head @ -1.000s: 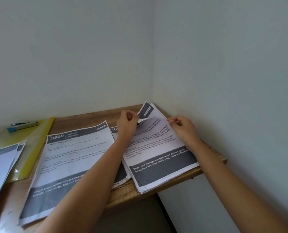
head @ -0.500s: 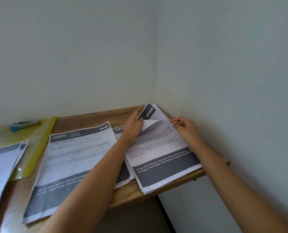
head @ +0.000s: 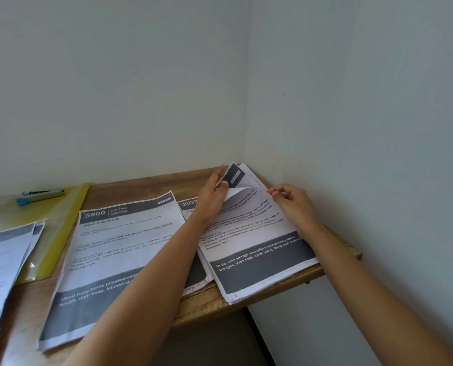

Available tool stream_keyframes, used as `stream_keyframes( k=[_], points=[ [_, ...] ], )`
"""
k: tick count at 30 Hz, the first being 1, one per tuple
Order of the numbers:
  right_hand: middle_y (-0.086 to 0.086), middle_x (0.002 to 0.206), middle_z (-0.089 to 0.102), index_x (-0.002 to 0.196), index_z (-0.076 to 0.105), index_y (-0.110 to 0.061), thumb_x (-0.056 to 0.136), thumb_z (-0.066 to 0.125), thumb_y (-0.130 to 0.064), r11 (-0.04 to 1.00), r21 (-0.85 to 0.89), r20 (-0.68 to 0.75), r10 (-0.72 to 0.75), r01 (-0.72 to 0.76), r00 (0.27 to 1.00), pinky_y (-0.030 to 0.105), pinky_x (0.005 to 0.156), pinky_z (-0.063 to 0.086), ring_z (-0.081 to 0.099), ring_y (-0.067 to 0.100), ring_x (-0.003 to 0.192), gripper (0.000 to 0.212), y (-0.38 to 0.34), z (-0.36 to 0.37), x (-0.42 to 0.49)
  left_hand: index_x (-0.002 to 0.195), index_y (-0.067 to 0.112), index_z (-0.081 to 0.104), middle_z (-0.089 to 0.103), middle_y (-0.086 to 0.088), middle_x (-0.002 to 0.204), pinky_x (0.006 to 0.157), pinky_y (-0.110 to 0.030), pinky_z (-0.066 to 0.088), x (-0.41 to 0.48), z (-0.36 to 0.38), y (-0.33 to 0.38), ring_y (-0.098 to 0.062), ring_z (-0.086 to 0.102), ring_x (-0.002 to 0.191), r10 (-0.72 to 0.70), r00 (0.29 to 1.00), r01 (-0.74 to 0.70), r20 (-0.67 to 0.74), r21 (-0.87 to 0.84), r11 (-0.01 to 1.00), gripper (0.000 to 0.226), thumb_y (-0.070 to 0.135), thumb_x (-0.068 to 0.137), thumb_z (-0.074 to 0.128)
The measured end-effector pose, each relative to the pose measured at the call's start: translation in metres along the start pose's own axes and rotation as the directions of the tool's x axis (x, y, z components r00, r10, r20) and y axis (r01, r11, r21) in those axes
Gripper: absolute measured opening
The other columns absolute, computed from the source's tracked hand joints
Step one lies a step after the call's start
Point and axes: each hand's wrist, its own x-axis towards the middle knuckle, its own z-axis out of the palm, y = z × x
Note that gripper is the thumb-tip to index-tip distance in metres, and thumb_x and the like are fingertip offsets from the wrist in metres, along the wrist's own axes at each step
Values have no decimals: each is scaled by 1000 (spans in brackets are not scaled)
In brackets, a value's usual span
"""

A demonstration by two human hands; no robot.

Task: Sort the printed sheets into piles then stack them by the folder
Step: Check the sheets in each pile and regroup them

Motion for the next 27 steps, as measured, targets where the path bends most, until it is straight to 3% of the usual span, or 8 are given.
stream_keyframes(
  k=[3,7,9,15,18,22,25,27],
  points=[
    [-7,86,68,95,69,-22,95,51,-18,1000,3,2,0,0,1000,18,55,44,64,10,72,18,1,0,0,144,33,40,51,8,138,103,-33,43,0,0,1,-13,51,122,-8,1000,8,-6,4,1000,42,26,102,41],
    [-6,87,68,96,69,-21,95,51,-19,1000,4,1,-1,1,1000,19,55,44,64,9,72,18,2,0,0,141,27,42,52,10,124,75,-11,40,-3,1,5,-5,53,106,16,1000,-16,-16,38,999,39,25,103,39],
    [-5,88,68,97,69,-21,95,52,-19,1000,10,-2,-3,3,1000,19,56,44,63,9,72,17,2,1,2,139,26,43,55,10,120,70,-10,40,-2,1,4,0,54,97,17,1000,-16,-20,40,999,36,24,103,39],
    [-7,88,67,100,67,-21,96,51,-22,1000,17,-5,11,-11,1000,20,58,45,64,11,74,17,5,2,5,122,22,51,62,0,116,67,-16,45,2,1,-2,-5,59,87,-18,999,18,-42,13,1000,22,23,101,43],
    [-5,92,68,104,67,-22,97,49,-24,1000,22,14,17,-17,1000,22,61,49,65,13,78,19,6,2,5,119,19,52,60,4,107,60,-10,42,3,1,-2,-2,55,81,-34,998,36,-57,36,999,21,24,101,43],
    [-3,97,69,110,66,-23,97,48,-27,998,26,51,48,-49,998,34,77,54,67,18,85,23,8,2,11,116,18,53,59,5,101,57,-6,41,2,1,-2,-3,53,80,-20,998,24,-65,53,998,19,24,101,43],
    [-1,105,68,112,66,-25,96,50,-31,993,46,110,107,-112,988,35,84,53,66,20,93,24,5,0,21,113,18,55,60,3,100,63,-15,40,2,1,-3,-5,53,80,-17,997,21,-69,56,998,17,24,100,44],
    [1,106,69,110,67,-22,94,53,-30,989,16,185,144,-149,972,34,83,51,66,19,95,23,-3,-3,30,112,18,56,61,2,100,61,-13,41,2,1,-3,-5,53,79,-20,997,23,-71,50,998,17,22,100,44]
  ],
)
